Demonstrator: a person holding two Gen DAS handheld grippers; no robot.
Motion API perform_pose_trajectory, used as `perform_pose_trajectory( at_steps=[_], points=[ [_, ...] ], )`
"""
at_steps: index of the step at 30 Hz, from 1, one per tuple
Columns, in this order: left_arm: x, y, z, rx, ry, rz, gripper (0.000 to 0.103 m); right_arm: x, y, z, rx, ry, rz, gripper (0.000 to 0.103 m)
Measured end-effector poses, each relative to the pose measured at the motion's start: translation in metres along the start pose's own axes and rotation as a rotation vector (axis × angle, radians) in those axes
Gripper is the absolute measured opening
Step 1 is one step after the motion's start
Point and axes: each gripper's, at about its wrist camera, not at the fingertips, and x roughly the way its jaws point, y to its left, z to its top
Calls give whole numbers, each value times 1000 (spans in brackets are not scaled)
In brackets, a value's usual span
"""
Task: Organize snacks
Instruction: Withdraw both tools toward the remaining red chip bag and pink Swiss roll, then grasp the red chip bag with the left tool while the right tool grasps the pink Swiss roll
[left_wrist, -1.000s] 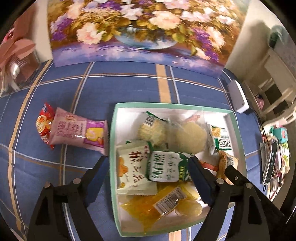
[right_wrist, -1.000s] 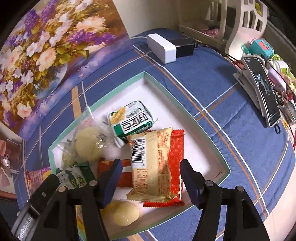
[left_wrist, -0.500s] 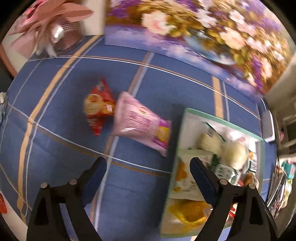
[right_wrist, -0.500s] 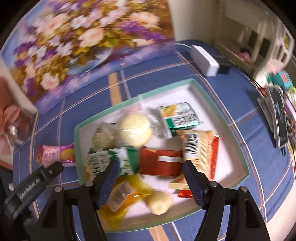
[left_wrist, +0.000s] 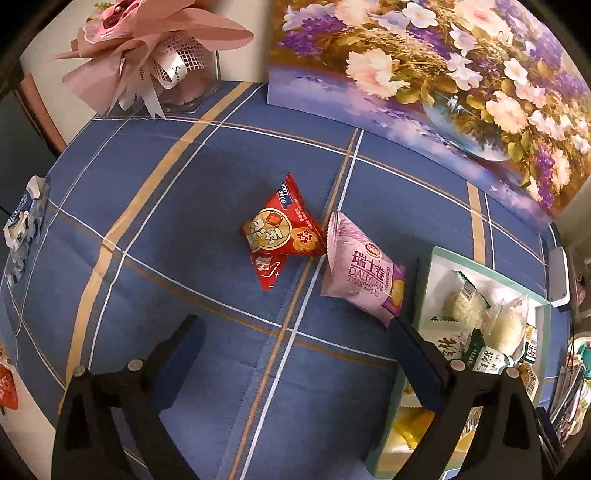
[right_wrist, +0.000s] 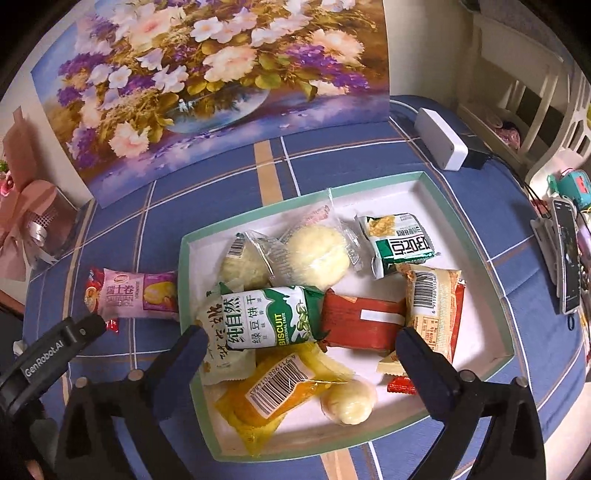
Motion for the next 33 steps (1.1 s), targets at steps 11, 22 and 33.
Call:
perform_pose_trajectory(
  at_steps=[11,22,33],
  points=[
    [3,6,0,-25,14,-17,99,4,1,-1,-12,11,-11,103],
    [0,44,17,-54,-15,-2,99,-1,28,0,-54,-12,63,103],
    [35,85,48,-108,76,-95,99,19,123,-1,-339,-25,112,103]
  ],
)
